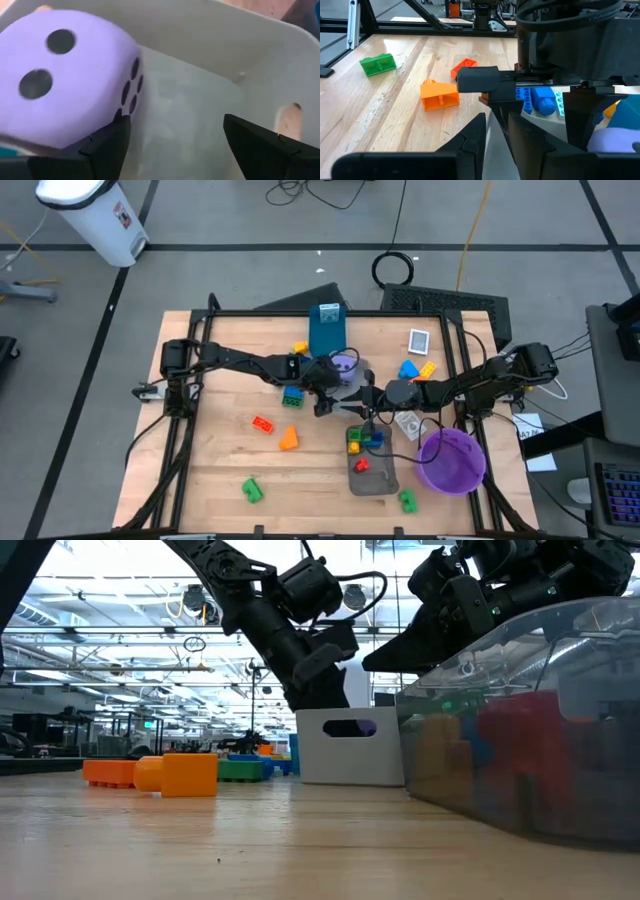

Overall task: Pick & Place Toys
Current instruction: Put the purple dice into the white bin, then put the dark green game piece into the black bin

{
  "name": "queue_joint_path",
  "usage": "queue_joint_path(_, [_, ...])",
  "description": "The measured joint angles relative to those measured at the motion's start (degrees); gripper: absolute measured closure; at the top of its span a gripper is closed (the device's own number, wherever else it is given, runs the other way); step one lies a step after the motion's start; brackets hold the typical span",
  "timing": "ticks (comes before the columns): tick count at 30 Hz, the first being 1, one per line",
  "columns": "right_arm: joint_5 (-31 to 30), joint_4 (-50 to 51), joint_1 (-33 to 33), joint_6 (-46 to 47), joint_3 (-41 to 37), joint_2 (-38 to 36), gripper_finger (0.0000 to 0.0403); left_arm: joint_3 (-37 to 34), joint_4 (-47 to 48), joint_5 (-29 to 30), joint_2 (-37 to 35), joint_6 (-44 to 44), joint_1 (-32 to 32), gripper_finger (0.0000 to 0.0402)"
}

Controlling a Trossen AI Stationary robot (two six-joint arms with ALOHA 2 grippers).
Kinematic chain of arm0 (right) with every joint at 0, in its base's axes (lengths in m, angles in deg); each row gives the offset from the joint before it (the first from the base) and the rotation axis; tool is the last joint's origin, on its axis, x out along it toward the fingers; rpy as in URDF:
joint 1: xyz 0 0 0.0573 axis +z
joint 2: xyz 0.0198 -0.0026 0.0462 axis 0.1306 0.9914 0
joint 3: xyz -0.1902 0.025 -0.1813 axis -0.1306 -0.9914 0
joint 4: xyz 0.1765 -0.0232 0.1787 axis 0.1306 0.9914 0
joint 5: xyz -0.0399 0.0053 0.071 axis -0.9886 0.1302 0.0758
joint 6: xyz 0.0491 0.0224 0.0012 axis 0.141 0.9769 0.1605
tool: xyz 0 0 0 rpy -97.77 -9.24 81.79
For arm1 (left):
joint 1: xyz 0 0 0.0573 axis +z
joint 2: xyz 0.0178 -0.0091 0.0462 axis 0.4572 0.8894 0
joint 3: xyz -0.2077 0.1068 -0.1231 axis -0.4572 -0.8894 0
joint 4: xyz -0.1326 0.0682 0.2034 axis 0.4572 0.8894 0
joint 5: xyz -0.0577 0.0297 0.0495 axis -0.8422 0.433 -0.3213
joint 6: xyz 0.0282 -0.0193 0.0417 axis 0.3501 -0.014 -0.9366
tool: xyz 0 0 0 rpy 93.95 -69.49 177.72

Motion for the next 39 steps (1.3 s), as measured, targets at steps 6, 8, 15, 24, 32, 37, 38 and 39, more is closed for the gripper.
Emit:
queue_joint_path(6, [0.17, 0.00, 0.00, 0.00, 0.00, 0.00, 0.0328, -0.22, 1.32, -0.27, -1.31, -0.07, -0.63, 0.0088])
queue_joint_path(8, [0.20, -0.04, 0.00, 0.00, 0.00, 0.00, 0.0328, -0.28, 2.23, -0.54, -2.93, -0.09, -0.83, 0.0088])
queue_joint_path(15, [0.19, -0.07, 0.00, -0.09, 0.02, -0.02, 0.0328, -0.22, 3.32, -0.94, -12.62, -1.82, -1.51, 0.0083])
queue_joint_path(24, [0.17, -3.01, 0.00, -3.43, -0.01, 0.00, 0.0328, -0.11, 10.38, 2.99, -29.68, -7.38, -0.68, 0.0088])
queue_joint_path(32, [0.19, -13.65, -1.09, -1.64, 0.02, -0.02, 0.0328, -0.97, 19.76, 2.90, -37.47, -8.06, -0.68, 0.0090])
queue_joint_path(37, [0.22, -18.24, -1.09, -1.81, 0.02, -0.02, 0.0328, -8.97, 13.63, 0.66, -37.13, -4.95, -1.17, 0.0099])
queue_joint_path(38, [0.20, -19.19, -1.09, -1.82, 0.01, -0.02, 0.0328, -11.17, 9.84, -0.21, -36.90, -4.31, -1.48, 0.0100])
queue_joint_path(39, [0.20, -19.95, -1.09, -1.84, 0.02, -0.02, 0.0328, -13.70, 4.71, -1.18, -36.64, -3.95, -1.82, 0.0100])
